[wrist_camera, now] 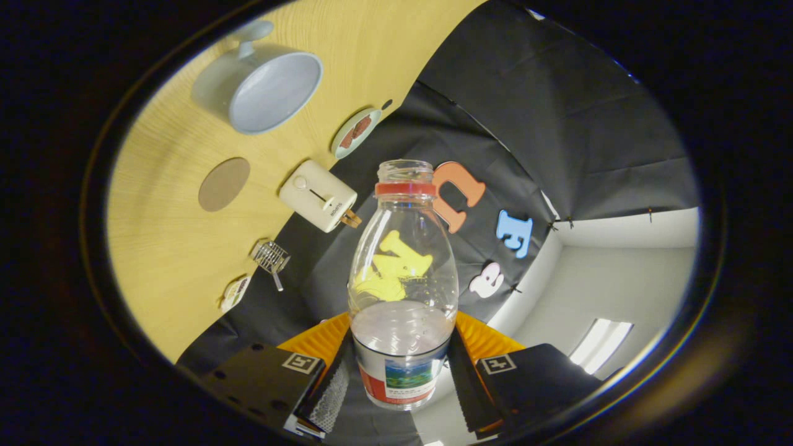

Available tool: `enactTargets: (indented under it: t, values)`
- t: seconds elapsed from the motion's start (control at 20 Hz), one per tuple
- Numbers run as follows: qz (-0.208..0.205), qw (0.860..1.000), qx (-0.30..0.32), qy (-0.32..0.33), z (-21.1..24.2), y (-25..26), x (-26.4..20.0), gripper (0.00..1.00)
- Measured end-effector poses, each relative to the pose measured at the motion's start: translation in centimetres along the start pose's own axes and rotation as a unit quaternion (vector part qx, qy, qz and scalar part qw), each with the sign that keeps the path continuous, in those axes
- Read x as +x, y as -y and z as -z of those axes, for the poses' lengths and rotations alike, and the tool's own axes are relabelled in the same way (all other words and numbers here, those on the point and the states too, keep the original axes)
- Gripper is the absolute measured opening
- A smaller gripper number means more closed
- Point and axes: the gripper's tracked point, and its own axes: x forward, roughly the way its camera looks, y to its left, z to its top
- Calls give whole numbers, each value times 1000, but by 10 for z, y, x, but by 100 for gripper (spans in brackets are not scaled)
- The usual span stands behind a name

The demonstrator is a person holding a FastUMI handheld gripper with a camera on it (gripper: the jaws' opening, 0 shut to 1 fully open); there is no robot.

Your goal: Take the bottle from table, then pour the juice into the cup, finally place the bottle on the coaster

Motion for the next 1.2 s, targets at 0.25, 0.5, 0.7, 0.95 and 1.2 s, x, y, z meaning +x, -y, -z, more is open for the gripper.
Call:
enactTargets:
  t: [0.25, 0.5, 0.7, 0.95, 1.2]
  values:
    - [-21, 997, 76, -16, 8, -9, -4, 80]
    - [-11, 984, 175, -39, 17, -4, -5, 79]
    - [-13, 966, 252, -59, 24, -6, -6, 79]
    - [-17, 928, 367, -67, 22, -7, -7, 79]
    - [45, 856, 509, -76, 39, 28, -6, 80]
